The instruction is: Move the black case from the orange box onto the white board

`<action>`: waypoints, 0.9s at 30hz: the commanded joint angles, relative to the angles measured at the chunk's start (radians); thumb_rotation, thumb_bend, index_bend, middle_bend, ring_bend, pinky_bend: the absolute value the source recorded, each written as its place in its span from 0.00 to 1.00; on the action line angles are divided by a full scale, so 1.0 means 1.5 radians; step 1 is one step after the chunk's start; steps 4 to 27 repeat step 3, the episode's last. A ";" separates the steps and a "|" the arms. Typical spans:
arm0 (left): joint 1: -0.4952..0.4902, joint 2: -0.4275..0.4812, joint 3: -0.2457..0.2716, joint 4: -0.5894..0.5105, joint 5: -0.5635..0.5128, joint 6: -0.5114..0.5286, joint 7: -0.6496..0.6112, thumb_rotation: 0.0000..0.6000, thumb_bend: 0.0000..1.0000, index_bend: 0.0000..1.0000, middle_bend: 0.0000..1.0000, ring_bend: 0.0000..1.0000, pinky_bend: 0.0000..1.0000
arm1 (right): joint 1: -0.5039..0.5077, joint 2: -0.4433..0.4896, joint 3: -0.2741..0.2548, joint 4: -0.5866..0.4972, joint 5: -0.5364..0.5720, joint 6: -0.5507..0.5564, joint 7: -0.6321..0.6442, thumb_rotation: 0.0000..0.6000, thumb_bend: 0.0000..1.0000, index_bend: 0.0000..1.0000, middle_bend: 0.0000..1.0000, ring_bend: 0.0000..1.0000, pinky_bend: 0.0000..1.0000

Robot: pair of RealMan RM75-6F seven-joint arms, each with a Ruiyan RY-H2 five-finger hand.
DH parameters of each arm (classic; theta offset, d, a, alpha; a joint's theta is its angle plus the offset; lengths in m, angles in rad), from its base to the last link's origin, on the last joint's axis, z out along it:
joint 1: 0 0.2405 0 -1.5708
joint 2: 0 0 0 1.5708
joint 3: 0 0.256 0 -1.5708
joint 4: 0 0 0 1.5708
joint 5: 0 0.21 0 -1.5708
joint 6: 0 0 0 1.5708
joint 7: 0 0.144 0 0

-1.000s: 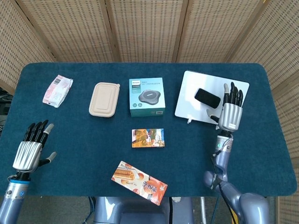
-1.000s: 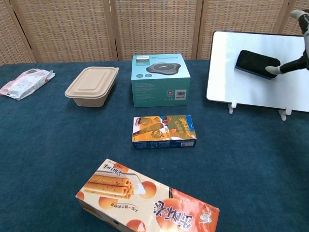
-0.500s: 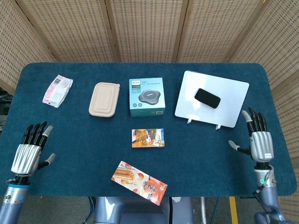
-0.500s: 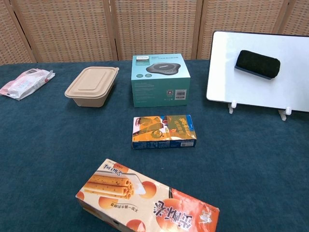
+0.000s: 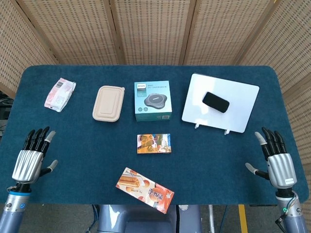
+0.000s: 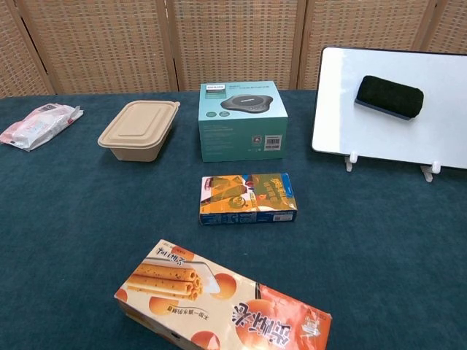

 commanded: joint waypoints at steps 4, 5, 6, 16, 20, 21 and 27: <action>0.004 0.006 -0.002 -0.001 0.000 0.006 -0.012 1.00 0.23 0.00 0.00 0.00 0.00 | -0.006 0.024 0.000 -0.047 0.014 -0.040 -0.053 1.00 0.10 0.00 0.00 0.00 0.00; 0.004 0.006 -0.002 -0.001 0.000 0.006 -0.012 1.00 0.23 0.00 0.00 0.00 0.00 | -0.006 0.024 0.000 -0.047 0.014 -0.040 -0.053 1.00 0.10 0.00 0.00 0.00 0.00; 0.004 0.006 -0.002 -0.001 0.000 0.006 -0.012 1.00 0.23 0.00 0.00 0.00 0.00 | -0.006 0.024 0.000 -0.047 0.014 -0.040 -0.053 1.00 0.10 0.00 0.00 0.00 0.00; 0.004 0.006 -0.002 -0.001 0.000 0.006 -0.012 1.00 0.23 0.00 0.00 0.00 0.00 | -0.006 0.024 0.000 -0.047 0.014 -0.040 -0.053 1.00 0.10 0.00 0.00 0.00 0.00; 0.004 0.006 -0.002 -0.001 0.000 0.006 -0.012 1.00 0.23 0.00 0.00 0.00 0.00 | -0.006 0.024 0.000 -0.047 0.014 -0.040 -0.053 1.00 0.10 0.00 0.00 0.00 0.00; 0.004 0.006 -0.002 -0.001 0.000 0.006 -0.012 1.00 0.23 0.00 0.00 0.00 0.00 | -0.006 0.024 0.000 -0.047 0.014 -0.040 -0.053 1.00 0.10 0.00 0.00 0.00 0.00; 0.004 0.006 -0.002 -0.001 0.000 0.006 -0.012 1.00 0.23 0.00 0.00 0.00 0.00 | -0.006 0.024 0.000 -0.047 0.014 -0.040 -0.053 1.00 0.10 0.00 0.00 0.00 0.00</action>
